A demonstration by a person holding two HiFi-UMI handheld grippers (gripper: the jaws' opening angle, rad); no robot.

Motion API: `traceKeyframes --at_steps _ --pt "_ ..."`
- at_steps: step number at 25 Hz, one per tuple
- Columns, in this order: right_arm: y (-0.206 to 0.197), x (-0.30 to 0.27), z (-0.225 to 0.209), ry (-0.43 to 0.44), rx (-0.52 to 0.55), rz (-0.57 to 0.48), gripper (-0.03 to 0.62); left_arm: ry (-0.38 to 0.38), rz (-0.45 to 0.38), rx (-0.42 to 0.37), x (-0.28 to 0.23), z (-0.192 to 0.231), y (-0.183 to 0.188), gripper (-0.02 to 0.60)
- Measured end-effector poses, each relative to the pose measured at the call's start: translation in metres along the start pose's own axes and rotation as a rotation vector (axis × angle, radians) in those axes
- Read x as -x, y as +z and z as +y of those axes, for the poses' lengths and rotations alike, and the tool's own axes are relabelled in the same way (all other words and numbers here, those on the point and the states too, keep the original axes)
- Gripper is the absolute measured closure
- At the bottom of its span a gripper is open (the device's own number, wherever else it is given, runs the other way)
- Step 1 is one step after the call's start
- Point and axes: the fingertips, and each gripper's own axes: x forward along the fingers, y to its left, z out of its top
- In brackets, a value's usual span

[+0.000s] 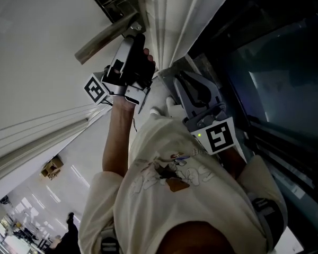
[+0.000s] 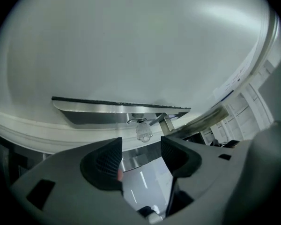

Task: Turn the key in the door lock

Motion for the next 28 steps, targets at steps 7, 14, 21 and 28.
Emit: traceKeyframes --at_steps 7,14,21,28 --pt "-0.002 0.002 -0.009 -0.019 -0.017 -0.003 0.547 -0.074 -0.001 0.102 -0.010 0.004 0.008 0.327" --pt "0.000 0.000 -0.008 -0.024 -0.027 -0.005 0.548 -0.106 -0.021 0.129 -0.022 0.005 0.013 0.328" --pt "-0.003 0.001 -0.013 -0.041 -0.040 0.004 0.548 -0.071 -0.020 0.054 -0.029 0.001 0.009 0.424" --pt "-0.005 0.002 -0.012 -0.038 -0.038 -0.006 0.549 0.004 -0.027 -0.041 -0.028 -0.001 0.010 0.449"
